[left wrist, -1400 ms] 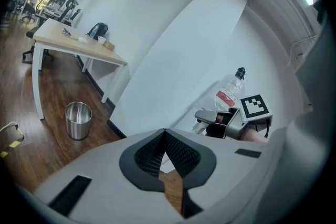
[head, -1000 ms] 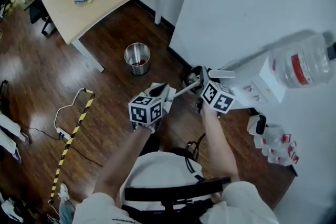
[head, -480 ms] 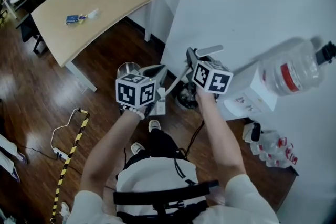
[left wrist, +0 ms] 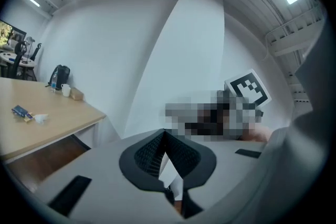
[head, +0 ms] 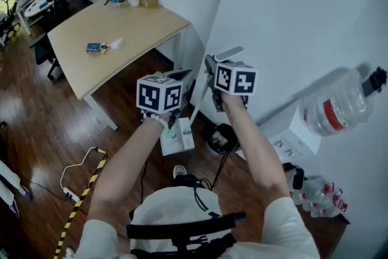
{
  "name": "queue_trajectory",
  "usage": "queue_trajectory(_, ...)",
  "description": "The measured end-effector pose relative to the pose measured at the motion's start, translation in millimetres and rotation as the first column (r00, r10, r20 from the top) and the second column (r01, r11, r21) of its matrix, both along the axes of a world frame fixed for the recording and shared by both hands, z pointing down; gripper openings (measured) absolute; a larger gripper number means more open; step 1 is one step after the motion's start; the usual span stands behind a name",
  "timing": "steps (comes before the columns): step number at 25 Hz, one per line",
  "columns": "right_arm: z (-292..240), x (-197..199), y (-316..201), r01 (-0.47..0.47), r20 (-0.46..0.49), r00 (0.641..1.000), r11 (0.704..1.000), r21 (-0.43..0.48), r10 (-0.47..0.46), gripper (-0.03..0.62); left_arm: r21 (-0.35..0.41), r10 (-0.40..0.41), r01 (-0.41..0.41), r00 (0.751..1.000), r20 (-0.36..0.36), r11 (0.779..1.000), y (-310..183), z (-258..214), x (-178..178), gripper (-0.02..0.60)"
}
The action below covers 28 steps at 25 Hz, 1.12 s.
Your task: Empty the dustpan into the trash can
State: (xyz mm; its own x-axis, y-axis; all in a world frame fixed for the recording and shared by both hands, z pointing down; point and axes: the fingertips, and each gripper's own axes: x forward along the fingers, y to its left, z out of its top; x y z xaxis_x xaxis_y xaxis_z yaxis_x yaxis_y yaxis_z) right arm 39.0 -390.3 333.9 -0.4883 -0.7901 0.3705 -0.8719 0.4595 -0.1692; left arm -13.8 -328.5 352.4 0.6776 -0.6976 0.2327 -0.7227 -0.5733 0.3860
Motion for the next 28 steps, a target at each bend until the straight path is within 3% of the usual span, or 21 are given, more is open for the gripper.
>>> queue_trajectory(4, -26, -16, -23, 0.039, -0.011, 0.999, 0.999, 0.016, -0.039, 0.101, 0.048, -0.062, 0.061, 0.998, 0.03, 0.997, -27, -31, -19, -0.012)
queue_trajectory(11, -64, -57, -56, 0.084, -0.008, 0.996, 0.996, 0.035, -0.084, 0.101, 0.053, -0.103, 0.101, 0.994, 0.029, 0.993, -53, -68, -53, -0.012)
queue_trajectory(18, -88, -92, -113, 0.17, 0.01, 0.985, 0.982, 0.082, -0.172, 0.095, 0.084, -0.121, 0.118, 0.992, 0.027, 0.989, -117, -86, -62, -0.012)
queue_trajectory(28, -114, -142, -208, 0.264, 0.019, 0.963, 0.956, 0.131, -0.268, 0.091, 0.1, -0.2, 0.198, 0.98, 0.008, 0.975, -198, -97, -110, -0.012)
